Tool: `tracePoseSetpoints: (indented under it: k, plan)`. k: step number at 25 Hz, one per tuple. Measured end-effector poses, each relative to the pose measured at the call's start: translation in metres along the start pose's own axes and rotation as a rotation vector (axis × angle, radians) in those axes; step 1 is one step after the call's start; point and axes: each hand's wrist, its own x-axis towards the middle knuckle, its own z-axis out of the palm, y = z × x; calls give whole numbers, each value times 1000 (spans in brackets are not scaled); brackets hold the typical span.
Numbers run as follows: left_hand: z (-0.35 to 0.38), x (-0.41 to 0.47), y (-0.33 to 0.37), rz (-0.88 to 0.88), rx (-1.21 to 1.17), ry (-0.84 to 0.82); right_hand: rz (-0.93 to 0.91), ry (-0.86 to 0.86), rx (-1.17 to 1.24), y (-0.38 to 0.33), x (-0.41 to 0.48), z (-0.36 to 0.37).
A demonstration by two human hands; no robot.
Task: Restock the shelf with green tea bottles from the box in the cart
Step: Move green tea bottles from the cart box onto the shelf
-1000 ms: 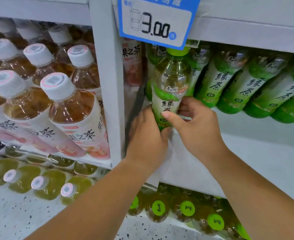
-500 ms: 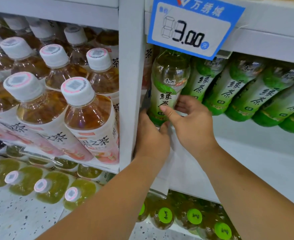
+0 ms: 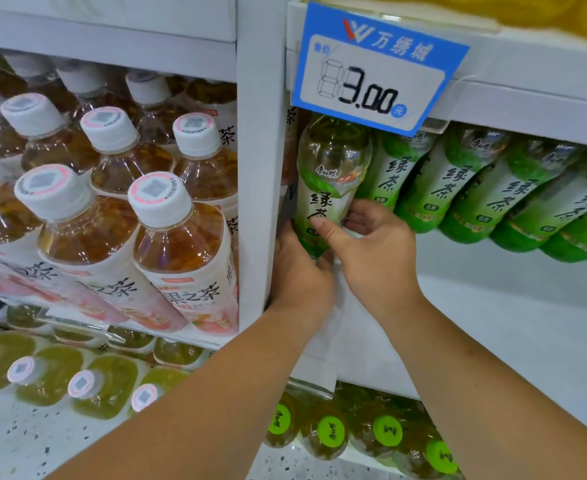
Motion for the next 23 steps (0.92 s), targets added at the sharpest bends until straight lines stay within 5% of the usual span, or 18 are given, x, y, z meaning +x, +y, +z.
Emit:
tracePoseSetpoints:
  k: [13, 23]
  plan:
    - [-12, -37, -7, 31, 24, -127, 258, -128, -73, 5, -19, -41]
    - [-69, -108, 33, -224, -90, -399, 567, -148, -103, -34, -104, -124]
